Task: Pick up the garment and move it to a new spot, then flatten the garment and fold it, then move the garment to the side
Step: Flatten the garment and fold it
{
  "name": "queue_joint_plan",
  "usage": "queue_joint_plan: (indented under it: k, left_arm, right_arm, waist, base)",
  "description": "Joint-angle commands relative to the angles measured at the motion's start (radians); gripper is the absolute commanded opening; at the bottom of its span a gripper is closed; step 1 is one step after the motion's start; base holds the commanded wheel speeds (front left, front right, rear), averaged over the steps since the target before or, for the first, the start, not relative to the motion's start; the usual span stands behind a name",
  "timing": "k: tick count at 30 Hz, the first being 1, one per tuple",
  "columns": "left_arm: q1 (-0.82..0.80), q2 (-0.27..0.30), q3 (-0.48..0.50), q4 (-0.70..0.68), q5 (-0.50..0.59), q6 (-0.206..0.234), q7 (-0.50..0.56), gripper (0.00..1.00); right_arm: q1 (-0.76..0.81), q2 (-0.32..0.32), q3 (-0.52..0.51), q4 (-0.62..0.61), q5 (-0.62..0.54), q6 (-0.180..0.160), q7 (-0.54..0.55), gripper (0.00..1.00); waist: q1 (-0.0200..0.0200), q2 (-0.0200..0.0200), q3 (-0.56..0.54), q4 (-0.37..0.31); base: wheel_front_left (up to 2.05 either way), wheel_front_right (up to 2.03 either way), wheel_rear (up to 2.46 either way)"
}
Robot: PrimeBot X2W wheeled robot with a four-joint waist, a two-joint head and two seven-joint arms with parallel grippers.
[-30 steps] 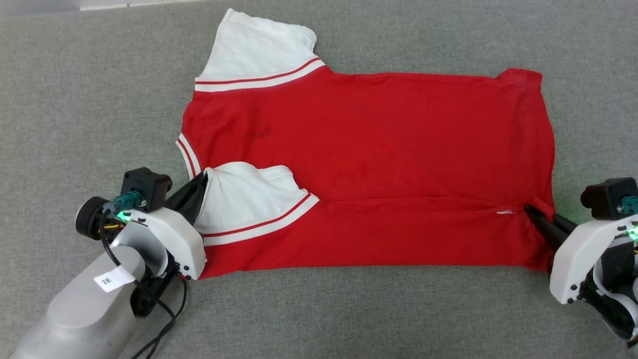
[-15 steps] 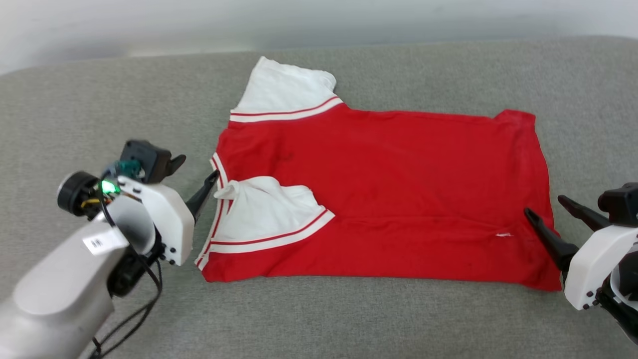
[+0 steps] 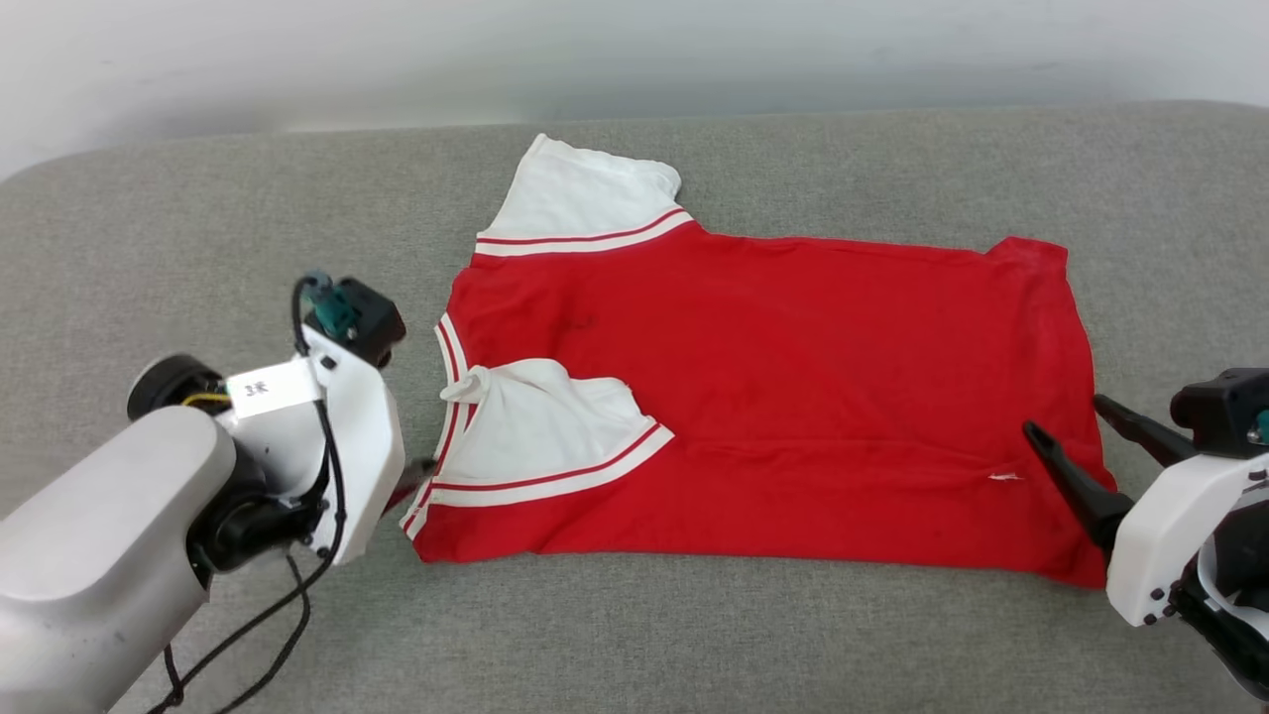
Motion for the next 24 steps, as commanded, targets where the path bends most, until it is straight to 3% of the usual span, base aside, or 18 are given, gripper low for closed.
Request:
queue_joint_plan:
  k: [1,7,17,18,19,24]
  left_arm:
    - [-0.007,0.001,-0.009,0.005,-0.006,-0.003,0.022,1.00]
    - [0.029,-0.012,-0.048,0.061,-0.053,-0.006,0.120,1.00]
    - [0.076,-0.065,-0.105,0.170,-0.079,-0.031,0.147,1.00]
    - [0.079,-0.068,-0.109,0.180,-0.078,-0.037,0.140,0.46]
    - [0.080,-0.071,-0.111,0.187,-0.076,-0.039,0.131,0.00]
    - [0.068,-0.058,-0.102,0.177,-0.083,-0.057,0.085,0.00]
  right_arm:
    - [0.009,0.005,0.000,-0.005,-0.005,0.000,0.000,1.00]
    - [-0.019,0.016,0.018,-0.011,-0.005,0.000,0.016,1.00]
    - [-0.057,0.024,0.031,0.018,0.004,0.000,0.018,1.00]
    - [-0.059,0.022,0.033,0.022,0.006,0.000,0.018,1.00]
    - [-0.066,0.017,0.034,0.024,0.008,0.000,0.022,1.00]
    - [-0.101,-0.046,0.034,0.003,0.016,0.000,0.083,1.00]
  waist:
    - [0.0000,0.0000,0.004,-0.004]
    - [0.0000,0.0000,0.029,-0.029]
    - [0.0000,0.0000,0.071,-0.056]
    - [0.0000,0.0000,0.071,-0.057]
    - [0.0000,0.0000,0.069,-0.058]
    - [0.0000,0.0000,0.039,-0.055]
  base:
    - [0.00,0.00,0.00]
    - [0.00,0.00,0.00]
    - [0.00,0.00,0.00]
    - [0.00,0.00,0.00]
    - [0.00,0.00,0.00]
    - [0.00,0.00,0.00]
